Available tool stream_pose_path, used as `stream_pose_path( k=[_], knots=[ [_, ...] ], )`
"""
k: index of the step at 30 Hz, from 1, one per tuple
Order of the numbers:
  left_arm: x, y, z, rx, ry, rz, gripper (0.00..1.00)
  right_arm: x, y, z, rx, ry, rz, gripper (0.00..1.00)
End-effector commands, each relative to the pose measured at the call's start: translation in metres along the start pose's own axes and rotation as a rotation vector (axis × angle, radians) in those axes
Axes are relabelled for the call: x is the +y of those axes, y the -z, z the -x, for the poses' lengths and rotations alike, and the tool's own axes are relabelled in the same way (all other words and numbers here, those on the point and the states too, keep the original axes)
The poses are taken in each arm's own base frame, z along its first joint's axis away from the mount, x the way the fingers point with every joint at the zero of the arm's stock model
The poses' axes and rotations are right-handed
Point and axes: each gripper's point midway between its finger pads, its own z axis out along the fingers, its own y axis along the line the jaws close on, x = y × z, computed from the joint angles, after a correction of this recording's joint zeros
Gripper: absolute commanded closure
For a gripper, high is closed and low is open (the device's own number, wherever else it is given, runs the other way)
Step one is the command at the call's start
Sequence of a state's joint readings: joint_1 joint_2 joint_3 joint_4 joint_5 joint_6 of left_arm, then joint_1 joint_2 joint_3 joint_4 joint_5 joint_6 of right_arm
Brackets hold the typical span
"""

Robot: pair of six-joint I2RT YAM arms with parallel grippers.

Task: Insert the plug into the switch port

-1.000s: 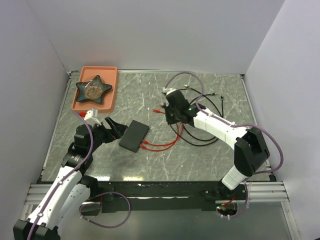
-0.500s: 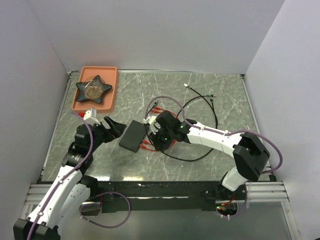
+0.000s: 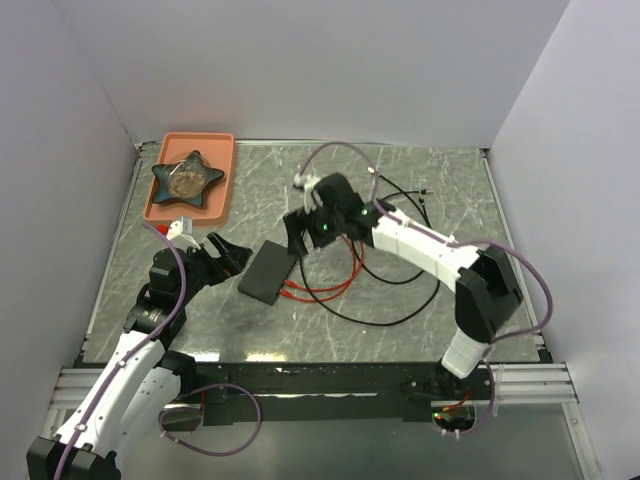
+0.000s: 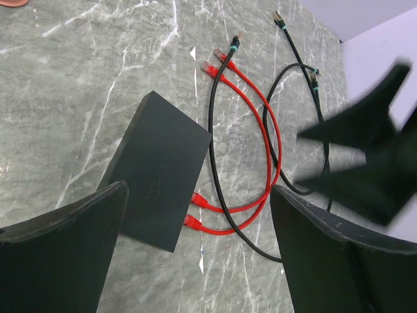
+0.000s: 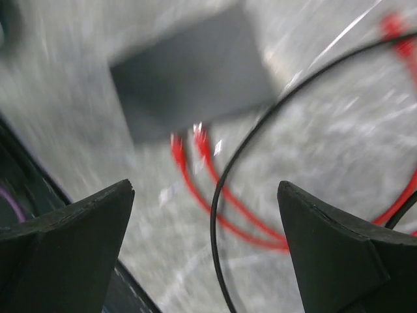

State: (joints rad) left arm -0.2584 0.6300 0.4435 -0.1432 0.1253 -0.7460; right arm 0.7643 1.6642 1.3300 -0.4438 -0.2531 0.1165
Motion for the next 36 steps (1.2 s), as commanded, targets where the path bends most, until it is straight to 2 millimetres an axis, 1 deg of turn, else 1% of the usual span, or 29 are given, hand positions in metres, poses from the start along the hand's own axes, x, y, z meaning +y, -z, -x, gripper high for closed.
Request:
stream_pose_path(
  k=[1,2,3,4,5,7,11,12,14,15,16,17,18,19,20,21,22,23,24,25,27,29,30,31,32,33,34,35,36],
  knots=[
    [-0.007,0.001,0.011,-0.035,-0.003,-0.020,0.04,-0.044,-0.018,0.038,-0.042,-0.284,-0.041,0.01],
    [-0.007,0.000,0.010,-0.033,-0.004,-0.018,0.04,-0.049,-0.023,0.041,-0.043,-0.327,-0.042,0.01],
    [-0.007,0.000,0.010,-0.032,-0.005,-0.020,0.04,-0.055,-0.027,0.040,-0.027,-0.350,-0.060,0.02],
    [-0.007,0.000,0.010,-0.033,-0.006,-0.023,0.04,-0.063,-0.037,0.044,-0.024,-0.371,-0.088,0.02],
    [-0.007,-0.001,0.010,-0.032,-0.007,-0.022,0.04,-0.071,-0.042,0.043,-0.017,-0.379,-0.124,0.03],
    [-0.006,-0.001,0.009,-0.032,-0.008,-0.019,0.04,-0.078,-0.055,0.040,0.017,-0.410,-0.158,0.04],
    [-0.005,-0.003,0.008,-0.025,-0.009,-0.018,0.04,-0.086,-0.075,0.032,0.051,-0.452,-0.189,0.11],
    [-0.005,-0.003,0.007,-0.024,-0.009,-0.019,0.04,-0.089,-0.082,0.026,0.066,-0.461,-0.203,0.12],
    [-0.005,-0.003,0.007,-0.024,-0.010,-0.023,0.04,-0.091,-0.088,0.025,0.066,-0.472,-0.211,0.15],
    [-0.004,-0.004,0.006,-0.021,-0.009,-0.020,0.04,-0.094,-0.093,0.020,0.075,-0.476,-0.224,0.16],
    [-0.005,-0.004,0.006,-0.018,-0.009,-0.022,0.04,-0.094,-0.097,0.020,0.075,-0.481,-0.224,0.19],
    [-0.004,-0.004,0.006,-0.019,-0.011,-0.022,0.04,-0.095,-0.100,0.020,0.073,-0.485,-0.225,0.27],
    [-0.004,-0.005,0.005,-0.017,-0.011,-0.023,0.04,-0.098,-0.106,0.016,0.083,-0.487,-0.233,0.28],
    [-0.004,-0.005,0.005,-0.014,-0.010,-0.021,0.04,-0.098,-0.108,0.020,0.073,-0.485,-0.235,0.28],
    [-0.003,-0.005,0.004,-0.016,-0.009,-0.022,0.04,-0.098,-0.110,0.018,0.081,-0.487,-0.240,0.29],
    [-0.004,-0.005,0.004,-0.016,-0.011,-0.024,0.04,-0.100,-0.116,0.014,0.094,-0.487,-0.246,0.40],
    [-0.004,-0.006,0.004,-0.014,-0.010,-0.024,0.04,-0.101,-0.117,0.021,0.080,-0.484,-0.254,0.41],
    [-0.004,-0.006,0.004,-0.014,-0.011,-0.026,0.04,-0.101,-0.120,0.022,0.080,-0.480,-0.262,0.41],
    [-0.004,-0.006,0.004,-0.015,-0.012,-0.027,0.04,-0.101,-0.125,0.014,0.111,-0.476,-0.279,0.41],
    [-0.004,-0.005,0.003,-0.014,-0.012,-0.028,0.04,-0.103,-0.124,0.025,0.088,-0.458,-0.302,0.49],
    [-0.004,-0.006,0.003,-0.013,-0.014,-0.027,0.04,-0.106,-0.129,0.024,0.110,-0.443,-0.338,0.64],
    [-0.004,-0.005,0.003,-0.014,-0.016,-0.030,0.04,-0.107,-0.133,0.023,0.126,-0.433,-0.356,0.69],
    [-0.005,-0.005,0.003,-0.012,-0.017,-0.033,0.04,-0.108,-0.138,0.020,0.139,-0.434,-0.360,0.75],
    [-0.006,-0.005,0.004,-0.014,-0.016,-0.037,0.04,-0.109,-0.139,0.018,0.146,-0.431,-0.363,0.90],
    [-0.006,-0.004,0.004,-0.016,-0.017,-0.038,0.04,-0.112,-0.140,0.018,0.144,-0.427,-0.369,0.99],
    [-0.005,-0.005,0.003,-0.012,-0.016,-0.037,0.04,-0.112,-0.138,0.015,0.151,-0.422,-0.370,1.00],
    [-0.006,-0.004,0.003,-0.013,-0.018,-0.038,0.04,-0.110,-0.138,0.018,0.135,-0.415,-0.364,1.00],
    [-0.006,-0.004,0.005,-0.018,-0.018,-0.038,0.04,-0.107,-0.129,0.028,0.103,-0.408,-0.355,1.00],
    [-0.005,-0.004,0.004,-0.018,-0.018,-0.036,0.04,-0.107,-0.126,0.019,0.115,-0.399,-0.355,1.00]
  ],
)
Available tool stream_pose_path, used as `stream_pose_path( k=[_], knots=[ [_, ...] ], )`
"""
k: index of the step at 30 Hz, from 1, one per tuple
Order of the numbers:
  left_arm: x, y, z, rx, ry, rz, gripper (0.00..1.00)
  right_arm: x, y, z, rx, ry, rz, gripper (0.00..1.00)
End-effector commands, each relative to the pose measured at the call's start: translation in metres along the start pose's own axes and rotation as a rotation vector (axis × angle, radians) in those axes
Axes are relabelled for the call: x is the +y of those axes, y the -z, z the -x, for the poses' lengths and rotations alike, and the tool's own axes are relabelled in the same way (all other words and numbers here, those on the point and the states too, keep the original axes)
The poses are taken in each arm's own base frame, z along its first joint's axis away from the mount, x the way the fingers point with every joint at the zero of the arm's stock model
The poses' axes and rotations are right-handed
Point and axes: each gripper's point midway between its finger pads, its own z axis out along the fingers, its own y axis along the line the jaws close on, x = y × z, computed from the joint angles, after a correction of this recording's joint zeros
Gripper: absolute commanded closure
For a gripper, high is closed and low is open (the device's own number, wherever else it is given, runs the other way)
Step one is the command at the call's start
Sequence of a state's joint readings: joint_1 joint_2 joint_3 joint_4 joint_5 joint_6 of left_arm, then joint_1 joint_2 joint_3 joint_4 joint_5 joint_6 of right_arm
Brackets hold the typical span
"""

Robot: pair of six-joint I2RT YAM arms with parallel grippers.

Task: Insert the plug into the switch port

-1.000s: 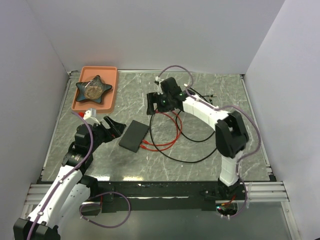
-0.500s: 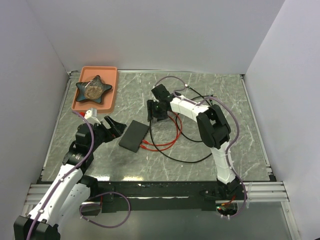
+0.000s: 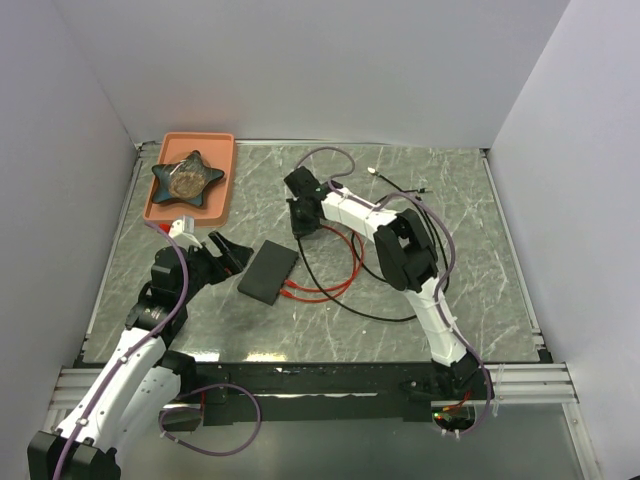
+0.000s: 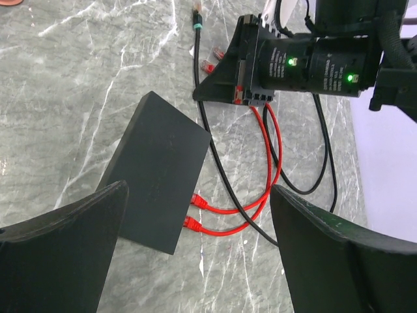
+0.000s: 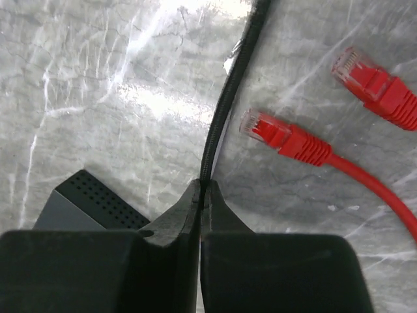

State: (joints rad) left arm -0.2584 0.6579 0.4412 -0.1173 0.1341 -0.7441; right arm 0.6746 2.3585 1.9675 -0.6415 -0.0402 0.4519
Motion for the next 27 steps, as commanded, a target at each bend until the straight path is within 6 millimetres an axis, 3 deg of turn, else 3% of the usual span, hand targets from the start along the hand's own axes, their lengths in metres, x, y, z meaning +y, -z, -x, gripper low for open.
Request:
stream_pose_path(
  k=[1,5,10,11,15,16,20,25,27],
  knots=[
    [-0.005,0.001,0.006,-0.028,-0.017,-0.030,0.04,0.000,0.024,0.012,-0.076,0.033,-0.001,1.00],
    [-0.006,0.000,0.006,-0.028,-0.013,-0.035,0.04,0.005,0.068,0.026,-0.164,0.088,0.037,1.00],
    [-0.007,0.000,0.004,-0.024,-0.008,-0.046,0.04,0.016,0.107,0.018,-0.208,0.207,0.084,1.00],
    [-0.008,-0.001,0.005,-0.028,-0.008,-0.051,0.04,0.022,0.123,0.020,-0.237,0.228,0.099,1.00],
    [-0.010,-0.002,0.003,-0.024,-0.004,-0.071,0.04,0.043,0.142,-0.011,-0.234,0.353,0.175,1.00],
    [-0.012,-0.002,0.002,-0.020,-0.002,-0.080,0.04,0.051,0.154,-0.016,-0.245,0.376,0.218,1.00],
    [-0.018,-0.002,0.003,-0.029,0.005,-0.117,0.03,0.065,0.163,-0.056,-0.210,0.440,0.351,1.00],
    [-0.027,0.000,0.005,-0.060,0.029,-0.179,0.01,0.089,0.189,-0.079,-0.255,0.512,0.522,1.00],
    [-0.031,0.002,0.006,-0.072,0.043,-0.210,0.01,0.091,0.191,-0.092,-0.243,0.545,0.557,1.00]
  ],
)
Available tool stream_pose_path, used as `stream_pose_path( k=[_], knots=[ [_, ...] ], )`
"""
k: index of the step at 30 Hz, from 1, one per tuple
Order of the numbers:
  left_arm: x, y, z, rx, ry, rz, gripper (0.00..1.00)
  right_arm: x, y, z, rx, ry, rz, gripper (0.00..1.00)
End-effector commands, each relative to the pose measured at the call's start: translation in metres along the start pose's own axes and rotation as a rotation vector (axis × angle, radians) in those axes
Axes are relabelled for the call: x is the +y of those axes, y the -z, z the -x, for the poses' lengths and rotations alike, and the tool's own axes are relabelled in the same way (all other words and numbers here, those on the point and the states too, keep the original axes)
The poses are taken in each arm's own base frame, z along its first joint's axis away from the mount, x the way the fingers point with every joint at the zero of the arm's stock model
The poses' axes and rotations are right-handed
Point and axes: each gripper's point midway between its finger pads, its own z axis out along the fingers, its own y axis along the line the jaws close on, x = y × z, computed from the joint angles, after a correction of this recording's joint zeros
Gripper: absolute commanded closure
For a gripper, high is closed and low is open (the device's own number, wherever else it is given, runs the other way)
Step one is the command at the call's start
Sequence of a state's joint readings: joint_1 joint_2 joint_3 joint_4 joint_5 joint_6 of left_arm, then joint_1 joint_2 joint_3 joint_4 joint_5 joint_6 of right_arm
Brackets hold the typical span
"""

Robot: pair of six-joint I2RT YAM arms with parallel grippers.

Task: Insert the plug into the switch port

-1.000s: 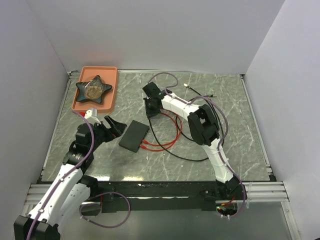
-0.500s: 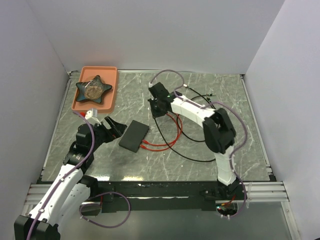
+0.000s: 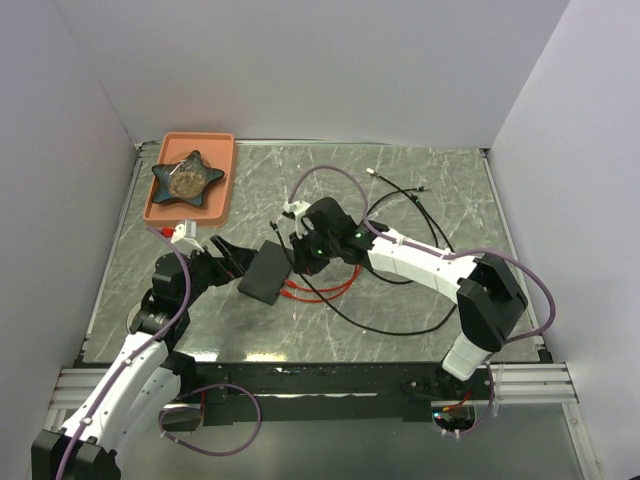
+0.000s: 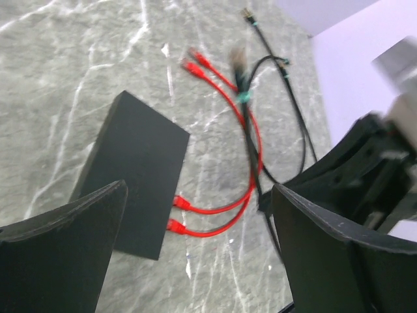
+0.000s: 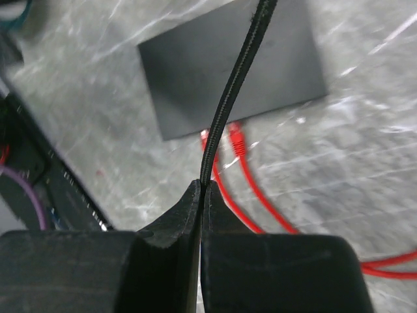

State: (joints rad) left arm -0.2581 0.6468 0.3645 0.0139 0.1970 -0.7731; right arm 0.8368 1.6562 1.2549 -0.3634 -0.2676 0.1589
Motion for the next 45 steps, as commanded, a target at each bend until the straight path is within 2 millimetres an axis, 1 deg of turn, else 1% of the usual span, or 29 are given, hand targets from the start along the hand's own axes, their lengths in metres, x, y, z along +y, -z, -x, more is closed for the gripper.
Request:
stream_pose_path(
  k=[1,3,7,11,15,19,23,25,27,28,30,34,39,41,42,43,45],
  knots=[
    [-0.027,0.004,0.015,-0.071,0.027,-0.133,0.01,0.041,0.024,0.025,-0.141,0.126,0.160,1.00],
    [-0.031,0.005,0.012,-0.064,0.032,-0.166,0.03,0.046,0.025,0.018,-0.134,0.140,0.188,1.00],
    [-0.040,0.006,0.013,-0.068,0.036,-0.215,0.05,0.060,0.034,0.016,-0.153,0.155,0.244,1.00],
    [-0.041,0.008,0.015,-0.089,0.048,-0.227,0.07,0.068,0.039,0.010,-0.154,0.167,0.286,1.00],
    [-0.042,0.015,0.022,-0.137,0.066,-0.232,0.07,0.079,0.045,0.005,-0.151,0.188,0.335,1.00],
    [-0.049,0.026,0.030,-0.195,0.069,-0.266,0.07,0.082,0.049,-0.001,-0.145,0.198,0.351,1.00],
    [-0.046,0.035,0.039,-0.262,0.106,-0.249,0.07,0.084,0.052,-0.004,-0.145,0.200,0.363,1.00],
    [-0.042,0.038,0.042,-0.277,0.124,-0.227,0.08,0.085,0.054,-0.004,-0.148,0.200,0.366,1.00],
    [-0.044,0.040,0.045,-0.285,0.140,-0.223,0.08,0.087,0.058,-0.001,-0.160,0.206,0.374,1.00],
    [-0.045,0.040,0.045,-0.279,0.142,-0.224,0.08,0.088,0.059,-0.001,-0.160,0.203,0.376,1.00],
    [-0.053,0.042,0.045,-0.264,0.140,-0.252,0.08,0.090,0.061,-0.001,-0.163,0.206,0.382,1.00],
    [-0.057,0.040,0.044,-0.242,0.141,-0.265,0.09,0.094,0.064,0.002,-0.166,0.213,0.406,1.00],
    [-0.060,0.038,0.041,-0.236,0.115,-0.300,0.10,0.104,0.066,-0.005,-0.136,0.230,0.472,1.00],
    [-0.063,0.038,0.038,-0.227,0.101,-0.325,0.11,0.111,0.069,-0.008,-0.126,0.250,0.519,1.00],
    [-0.067,0.040,0.040,-0.237,0.089,-0.349,0.12,0.113,0.069,-0.010,-0.116,0.252,0.531,1.00],
    [-0.069,0.040,0.036,-0.223,0.080,-0.366,0.12,0.115,0.070,-0.011,-0.112,0.256,0.550,1.00],
    [-0.074,0.043,0.037,-0.229,0.063,-0.397,0.14,0.118,0.070,-0.013,-0.105,0.262,0.573,1.00]
  ],
)
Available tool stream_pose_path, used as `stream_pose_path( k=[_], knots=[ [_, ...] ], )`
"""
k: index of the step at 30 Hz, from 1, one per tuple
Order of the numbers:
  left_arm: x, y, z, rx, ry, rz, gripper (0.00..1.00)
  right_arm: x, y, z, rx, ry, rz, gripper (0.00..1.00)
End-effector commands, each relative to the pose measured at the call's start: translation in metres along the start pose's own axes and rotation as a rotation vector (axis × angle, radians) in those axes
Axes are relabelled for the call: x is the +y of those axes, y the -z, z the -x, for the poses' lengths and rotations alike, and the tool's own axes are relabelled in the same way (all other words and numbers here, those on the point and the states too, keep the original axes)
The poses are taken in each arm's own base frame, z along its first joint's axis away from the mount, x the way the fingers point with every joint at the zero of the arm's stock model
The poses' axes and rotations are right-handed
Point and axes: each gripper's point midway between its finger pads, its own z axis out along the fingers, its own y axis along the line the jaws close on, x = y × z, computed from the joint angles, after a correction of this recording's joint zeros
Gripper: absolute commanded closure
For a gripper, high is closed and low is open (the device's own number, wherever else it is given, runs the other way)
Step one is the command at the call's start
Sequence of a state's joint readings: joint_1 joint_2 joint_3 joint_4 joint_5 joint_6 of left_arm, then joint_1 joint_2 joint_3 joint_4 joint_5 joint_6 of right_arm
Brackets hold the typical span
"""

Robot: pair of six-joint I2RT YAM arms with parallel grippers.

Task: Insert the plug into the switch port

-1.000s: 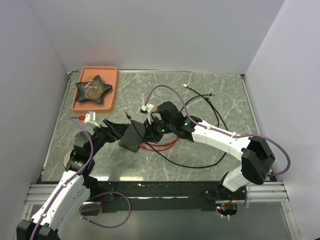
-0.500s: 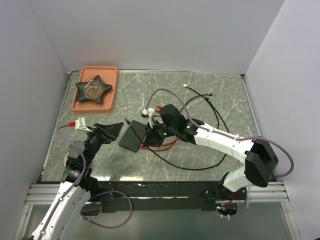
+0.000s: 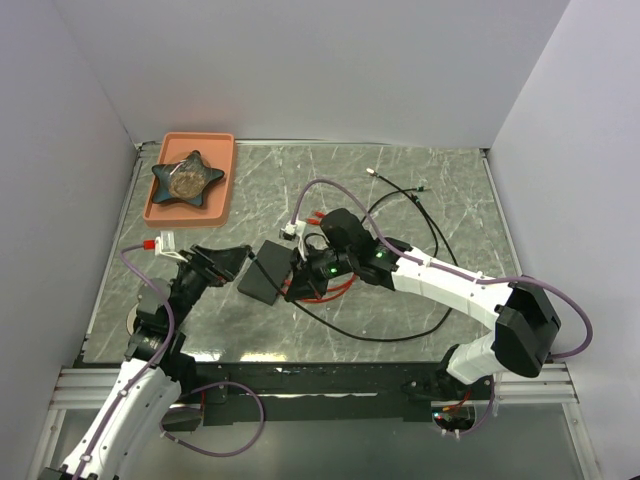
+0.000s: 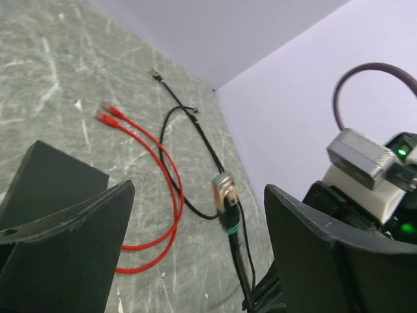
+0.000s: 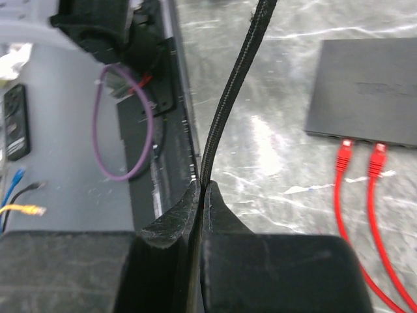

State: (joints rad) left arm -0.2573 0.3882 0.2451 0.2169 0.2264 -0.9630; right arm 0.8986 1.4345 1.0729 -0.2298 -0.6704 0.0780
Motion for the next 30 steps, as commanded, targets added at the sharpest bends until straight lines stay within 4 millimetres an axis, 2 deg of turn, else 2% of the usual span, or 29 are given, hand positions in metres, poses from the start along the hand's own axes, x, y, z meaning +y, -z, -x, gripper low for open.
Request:
stream_pose_path(
  k=[1,8,11,12,14,15,17,20,21,22,24,25,27,28,30],
  knots=[
    [-0.029,0.001,0.006,-0.010,-0.047,-0.147,0.16,0.026,0.002,0.015,-0.028,0.079,0.122,1.00],
    [-0.038,0.003,0.002,0.017,-0.074,-0.198,0.30,0.030,0.001,0.016,-0.026,0.076,0.152,1.00],
    [-0.040,0.004,0.003,0.017,-0.084,-0.204,0.45,0.030,0.000,0.016,-0.024,0.076,0.153,1.00],
    [-0.040,0.004,0.002,0.018,-0.084,-0.205,0.56,0.031,0.000,0.015,-0.022,0.072,0.156,1.00],
    [-0.040,0.004,0.002,0.017,-0.085,-0.204,0.69,0.031,-0.001,0.016,-0.022,0.072,0.156,1.00],
    [-0.040,0.004,0.002,0.019,-0.083,-0.202,0.83,0.030,-0.001,0.015,-0.022,0.067,0.154,1.00],
    [-0.040,0.004,0.002,0.020,-0.082,-0.201,0.99,0.029,-0.001,0.016,-0.023,0.068,0.148,1.00],
    [-0.042,0.005,0.005,0.009,-0.077,-0.200,0.99,0.026,0.002,0.021,-0.036,0.073,0.108,1.00],
    [-0.039,0.004,0.005,0.010,-0.068,-0.184,0.99,0.024,0.003,0.024,-0.044,0.074,0.086,0.96],
    [-0.040,0.004,0.007,0.001,-0.059,-0.177,0.99,0.021,0.005,0.027,-0.051,0.075,0.062,0.86],
    [-0.036,0.003,0.008,0.006,-0.042,-0.144,0.99,0.016,0.011,0.037,-0.088,0.084,-0.005,0.77],
    [-0.038,0.003,0.011,0.003,-0.035,-0.136,0.99,0.014,0.012,0.040,-0.098,0.084,-0.035,0.65],
    [-0.034,0.000,0.013,-0.001,-0.019,-0.102,0.99,0.007,0.020,0.052,-0.141,0.099,-0.118,0.54],
    [-0.032,0.000,0.013,0.004,0.001,-0.080,0.99,0.005,0.020,0.055,-0.149,0.101,-0.159,0.41],
    [-0.026,-0.002,0.013,0.005,0.025,-0.038,0.99,-0.002,0.025,0.068,-0.184,0.129,-0.249,0.26]
  ],
)
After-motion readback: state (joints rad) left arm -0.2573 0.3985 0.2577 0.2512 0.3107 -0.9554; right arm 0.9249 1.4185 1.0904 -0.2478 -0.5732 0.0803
